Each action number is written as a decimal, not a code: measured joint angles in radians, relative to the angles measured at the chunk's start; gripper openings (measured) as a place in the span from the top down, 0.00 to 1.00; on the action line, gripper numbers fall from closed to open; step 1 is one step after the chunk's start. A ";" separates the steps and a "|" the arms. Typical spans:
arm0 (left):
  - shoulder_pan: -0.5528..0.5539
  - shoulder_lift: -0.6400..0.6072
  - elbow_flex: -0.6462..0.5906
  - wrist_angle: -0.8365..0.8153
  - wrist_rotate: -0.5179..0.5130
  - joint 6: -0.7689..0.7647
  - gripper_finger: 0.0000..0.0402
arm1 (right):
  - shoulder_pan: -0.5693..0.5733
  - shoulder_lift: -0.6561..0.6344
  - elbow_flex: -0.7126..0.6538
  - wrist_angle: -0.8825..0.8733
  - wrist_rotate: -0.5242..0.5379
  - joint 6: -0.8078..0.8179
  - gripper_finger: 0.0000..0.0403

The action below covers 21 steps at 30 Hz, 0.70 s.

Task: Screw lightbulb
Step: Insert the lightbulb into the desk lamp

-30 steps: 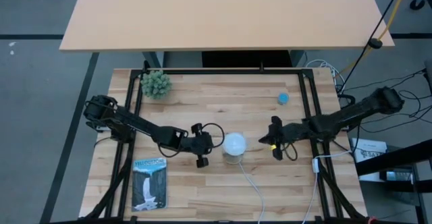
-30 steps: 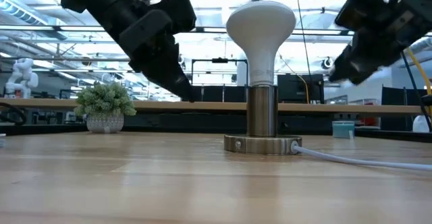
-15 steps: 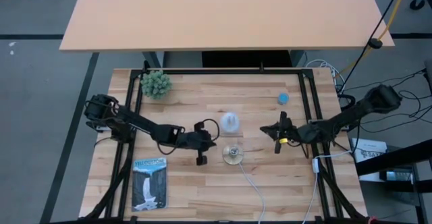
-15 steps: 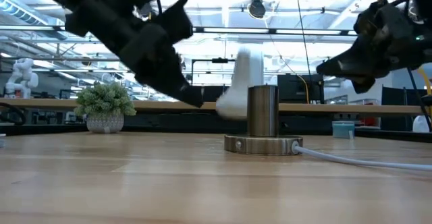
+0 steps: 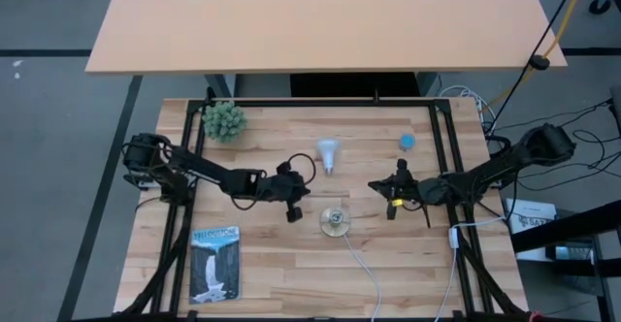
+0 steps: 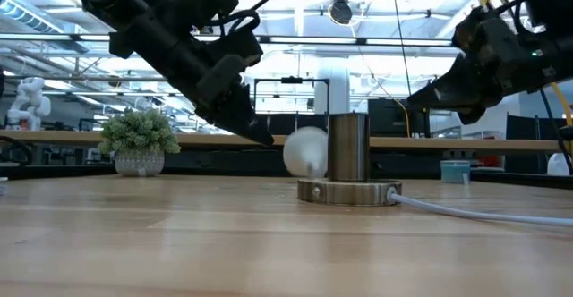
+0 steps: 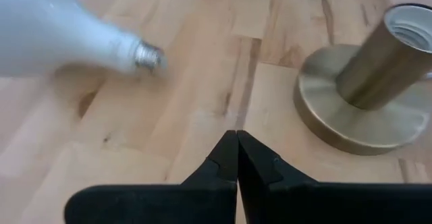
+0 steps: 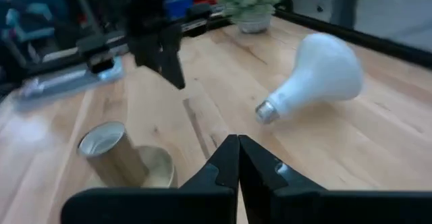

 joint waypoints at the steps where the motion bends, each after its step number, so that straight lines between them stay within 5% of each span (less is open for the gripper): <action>1: 0.007 0.000 0.000 0.005 -0.001 -0.019 1.00 | -0.016 0.000 0.000 0.000 0.001 0.046 1.00; 10: 0.092 0.000 0.000 0.018 -0.021 -0.360 0.81 | -0.084 0.000 0.000 -0.033 -0.002 0.114 0.91; 21: 0.097 0.000 0.000 0.272 -0.055 -0.348 0.39 | -0.084 0.000 0.000 -0.184 -0.008 0.161 0.89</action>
